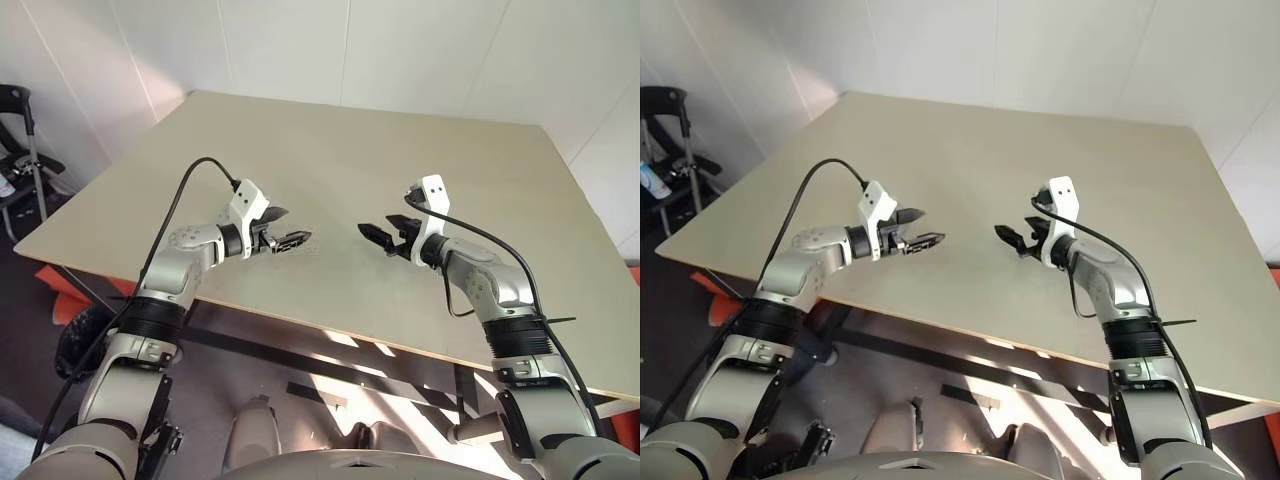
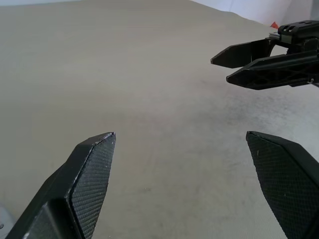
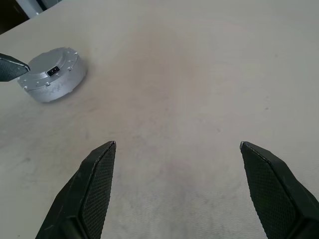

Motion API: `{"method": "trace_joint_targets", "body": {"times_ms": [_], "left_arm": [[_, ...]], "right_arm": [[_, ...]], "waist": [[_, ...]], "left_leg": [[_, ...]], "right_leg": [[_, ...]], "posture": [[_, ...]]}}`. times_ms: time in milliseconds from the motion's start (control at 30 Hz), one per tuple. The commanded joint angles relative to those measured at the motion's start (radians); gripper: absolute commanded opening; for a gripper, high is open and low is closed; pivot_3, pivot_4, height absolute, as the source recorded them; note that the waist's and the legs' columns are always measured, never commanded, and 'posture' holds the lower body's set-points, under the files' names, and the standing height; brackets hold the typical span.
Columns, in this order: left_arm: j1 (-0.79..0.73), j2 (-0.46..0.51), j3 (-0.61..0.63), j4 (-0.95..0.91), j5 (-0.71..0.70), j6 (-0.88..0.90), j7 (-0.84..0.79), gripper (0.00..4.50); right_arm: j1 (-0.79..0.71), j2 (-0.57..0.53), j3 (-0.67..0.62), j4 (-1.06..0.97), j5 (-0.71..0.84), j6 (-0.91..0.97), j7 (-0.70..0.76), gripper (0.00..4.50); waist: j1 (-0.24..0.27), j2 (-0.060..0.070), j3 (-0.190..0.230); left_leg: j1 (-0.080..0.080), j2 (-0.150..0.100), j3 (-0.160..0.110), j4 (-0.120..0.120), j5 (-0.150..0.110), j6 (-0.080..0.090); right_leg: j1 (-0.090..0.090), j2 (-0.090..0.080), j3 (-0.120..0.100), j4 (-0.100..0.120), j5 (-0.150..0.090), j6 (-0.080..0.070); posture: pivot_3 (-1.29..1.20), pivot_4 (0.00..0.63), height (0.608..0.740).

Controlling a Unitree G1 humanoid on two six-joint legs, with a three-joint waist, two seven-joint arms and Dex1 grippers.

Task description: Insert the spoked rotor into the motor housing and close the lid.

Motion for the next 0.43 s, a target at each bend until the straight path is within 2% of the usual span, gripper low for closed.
{"method": "trace_joint_targets", "body": {"times_ms": [33,433], "left_arm": [[-0.014,-0.002,0.029,-0.043,-0.024,0.007,-0.005,4.47],[0.021,-0.010,0.060,-0.113,-0.068,0.086,0.007,4.47]], "right_arm": [[-0.004,0.013,-0.015,-0.027,-0.026,-0.059,0.006,4.50],[0.002,0.050,-0.029,-0.008,-0.063,-0.093,0.002,4.50]], "waist": [[0.000,0.000,0.000],[-0.002,0.000,0.000]], "left_leg": [[0.000,0.000,0.000,0.000,0.000,0.000],[0.000,0.000,0.000,0.000,-0.001,0.001]], "right_leg": [[0.000,0.000,0.000,0.000,0.000,0.000],[0.000,0.000,0.000,0.000,0.000,0.000]], "posture": [[0.00,0.000,0.740],[0.00,0.000,0.740]]}}
